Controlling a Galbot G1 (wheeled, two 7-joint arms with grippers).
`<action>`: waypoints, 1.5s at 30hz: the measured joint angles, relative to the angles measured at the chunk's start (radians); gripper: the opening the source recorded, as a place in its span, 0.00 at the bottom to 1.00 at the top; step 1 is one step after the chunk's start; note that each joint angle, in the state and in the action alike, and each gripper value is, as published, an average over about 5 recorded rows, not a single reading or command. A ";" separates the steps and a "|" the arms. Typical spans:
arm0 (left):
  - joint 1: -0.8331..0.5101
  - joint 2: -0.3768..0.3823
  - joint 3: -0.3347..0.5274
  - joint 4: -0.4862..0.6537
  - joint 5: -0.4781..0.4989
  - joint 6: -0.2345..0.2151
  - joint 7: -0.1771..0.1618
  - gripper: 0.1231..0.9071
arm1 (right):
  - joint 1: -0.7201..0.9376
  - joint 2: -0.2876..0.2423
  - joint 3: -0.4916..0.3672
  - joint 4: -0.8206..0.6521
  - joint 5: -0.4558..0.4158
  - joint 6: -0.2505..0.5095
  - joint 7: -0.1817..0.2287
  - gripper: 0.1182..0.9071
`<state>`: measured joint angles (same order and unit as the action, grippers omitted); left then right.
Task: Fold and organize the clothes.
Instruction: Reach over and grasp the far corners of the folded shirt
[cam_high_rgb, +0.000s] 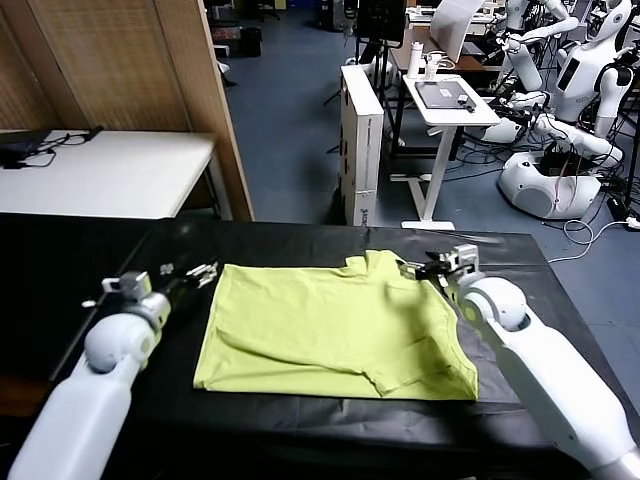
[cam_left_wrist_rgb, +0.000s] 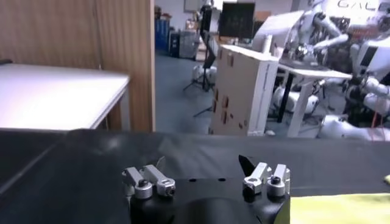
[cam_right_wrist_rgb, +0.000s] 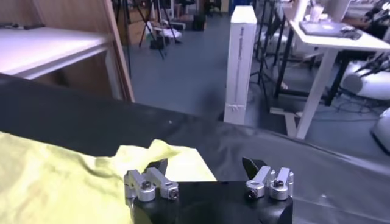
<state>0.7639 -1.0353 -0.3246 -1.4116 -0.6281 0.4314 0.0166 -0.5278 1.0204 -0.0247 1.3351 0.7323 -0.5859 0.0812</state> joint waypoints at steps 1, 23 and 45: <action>-0.004 -0.002 0.005 0.008 -0.001 0.002 0.001 1.00 | 0.002 0.003 0.000 -0.006 0.000 0.000 0.000 1.00; -0.007 -0.002 0.052 0.019 -0.066 0.073 0.015 0.97 | 0.011 0.022 -0.006 -0.021 0.006 -0.013 -0.004 0.96; -0.012 -0.004 0.080 0.039 -0.056 0.066 0.022 0.31 | 0.012 0.045 -0.007 -0.042 0.004 -0.013 -0.013 0.67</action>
<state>0.7514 -1.0393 -0.2451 -1.3730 -0.6843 0.4973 0.0384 -0.5160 1.0652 -0.0314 1.2932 0.7360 -0.5991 0.0678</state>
